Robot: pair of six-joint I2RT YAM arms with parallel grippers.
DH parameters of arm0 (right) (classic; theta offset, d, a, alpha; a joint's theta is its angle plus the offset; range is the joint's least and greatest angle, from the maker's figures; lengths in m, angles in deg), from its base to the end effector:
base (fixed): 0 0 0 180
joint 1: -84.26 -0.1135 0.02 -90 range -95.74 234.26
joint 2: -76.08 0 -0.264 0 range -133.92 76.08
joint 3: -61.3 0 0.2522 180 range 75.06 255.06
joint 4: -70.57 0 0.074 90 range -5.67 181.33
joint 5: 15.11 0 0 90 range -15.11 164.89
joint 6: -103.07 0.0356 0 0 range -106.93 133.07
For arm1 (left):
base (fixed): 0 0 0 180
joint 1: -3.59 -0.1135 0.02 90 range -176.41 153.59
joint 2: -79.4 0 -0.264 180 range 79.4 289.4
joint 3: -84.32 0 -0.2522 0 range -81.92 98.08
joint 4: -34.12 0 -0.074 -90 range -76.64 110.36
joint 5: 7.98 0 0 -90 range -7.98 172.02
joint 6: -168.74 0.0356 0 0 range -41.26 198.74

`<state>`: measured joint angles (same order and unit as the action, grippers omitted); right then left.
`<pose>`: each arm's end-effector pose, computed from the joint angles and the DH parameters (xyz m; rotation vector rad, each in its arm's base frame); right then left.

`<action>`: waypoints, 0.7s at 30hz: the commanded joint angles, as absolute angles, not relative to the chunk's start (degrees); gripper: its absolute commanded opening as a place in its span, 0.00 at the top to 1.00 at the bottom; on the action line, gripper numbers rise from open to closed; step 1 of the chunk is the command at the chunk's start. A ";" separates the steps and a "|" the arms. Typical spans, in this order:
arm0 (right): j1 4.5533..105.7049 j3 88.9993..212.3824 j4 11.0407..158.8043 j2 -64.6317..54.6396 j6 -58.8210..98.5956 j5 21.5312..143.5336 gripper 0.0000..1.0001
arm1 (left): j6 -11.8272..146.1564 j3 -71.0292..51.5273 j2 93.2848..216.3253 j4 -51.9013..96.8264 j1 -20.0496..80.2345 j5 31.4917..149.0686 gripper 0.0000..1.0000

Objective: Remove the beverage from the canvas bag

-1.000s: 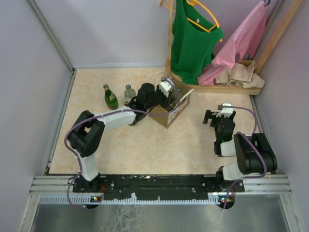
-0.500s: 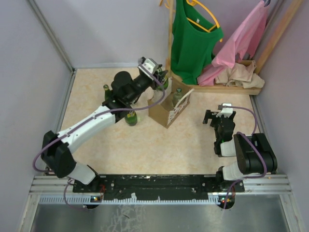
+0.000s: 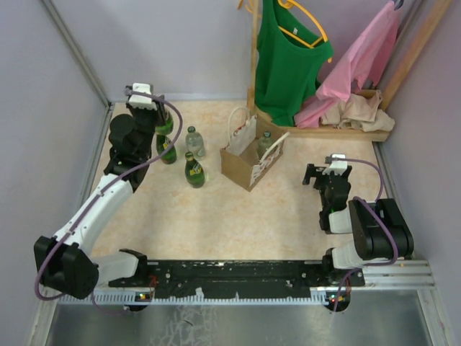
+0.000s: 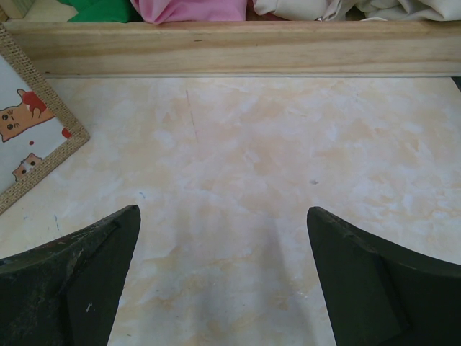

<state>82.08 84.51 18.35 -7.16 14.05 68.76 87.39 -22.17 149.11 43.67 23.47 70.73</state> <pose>0.2233 0.0047 0.1423 0.0618 1.7055 -0.0502 0.2714 -0.0907 0.4030 0.1668 1.3321 -0.0338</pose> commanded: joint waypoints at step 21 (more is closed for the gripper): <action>82.17 86.13 15.73 -6.79 13.00 68.74 0.01 | 78.15 -46.93 136.27 49.22 22.49 61.45 1.00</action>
<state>82.08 84.51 18.35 -7.16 14.05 68.78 79.19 -45.56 138.23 37.48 22.25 63.52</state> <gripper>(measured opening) 0.991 0.399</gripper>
